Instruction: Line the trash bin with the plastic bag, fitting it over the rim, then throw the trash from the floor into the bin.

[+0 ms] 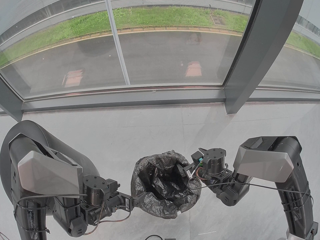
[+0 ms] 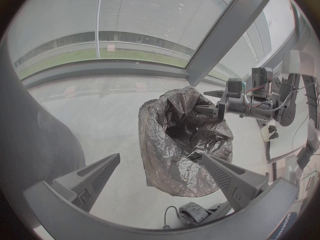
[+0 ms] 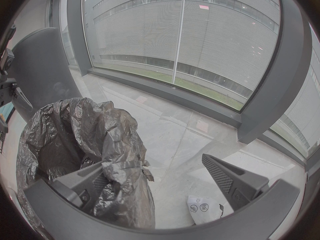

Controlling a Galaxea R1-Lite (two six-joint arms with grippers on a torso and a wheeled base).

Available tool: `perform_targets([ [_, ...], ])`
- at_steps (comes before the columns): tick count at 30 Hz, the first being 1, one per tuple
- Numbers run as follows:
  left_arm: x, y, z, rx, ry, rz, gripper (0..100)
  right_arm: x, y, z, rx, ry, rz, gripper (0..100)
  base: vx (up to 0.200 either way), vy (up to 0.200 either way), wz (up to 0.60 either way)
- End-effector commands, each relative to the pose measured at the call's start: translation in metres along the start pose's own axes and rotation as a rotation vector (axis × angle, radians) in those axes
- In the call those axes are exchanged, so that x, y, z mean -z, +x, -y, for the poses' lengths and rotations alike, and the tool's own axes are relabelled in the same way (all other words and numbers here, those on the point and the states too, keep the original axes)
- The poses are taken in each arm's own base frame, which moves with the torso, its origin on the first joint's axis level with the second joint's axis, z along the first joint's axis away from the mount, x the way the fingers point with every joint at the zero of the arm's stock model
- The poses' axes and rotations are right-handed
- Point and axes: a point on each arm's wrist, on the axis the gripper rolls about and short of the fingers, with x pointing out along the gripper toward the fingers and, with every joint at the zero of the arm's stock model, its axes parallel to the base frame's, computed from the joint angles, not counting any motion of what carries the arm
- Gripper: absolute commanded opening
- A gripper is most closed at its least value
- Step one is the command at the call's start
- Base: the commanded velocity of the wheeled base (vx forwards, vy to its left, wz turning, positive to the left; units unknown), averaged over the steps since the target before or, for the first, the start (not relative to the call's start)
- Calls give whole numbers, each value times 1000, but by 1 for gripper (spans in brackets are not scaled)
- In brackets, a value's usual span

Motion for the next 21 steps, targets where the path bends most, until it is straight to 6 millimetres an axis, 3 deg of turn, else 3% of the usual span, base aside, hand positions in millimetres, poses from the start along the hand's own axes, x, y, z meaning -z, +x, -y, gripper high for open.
perform_targets([
  [1,1,0,4,-10,31,2,100,-1,0,4,11,7,16,100,0,0,0],
  [14,13,16,17,-38,149,-14,100,3,-28,4,-170,19,71,100,0,0,0],
  [21,23,31,15,-69,206,-34,100,1,-71,16,-281,195,71,100,0,0,0],
])
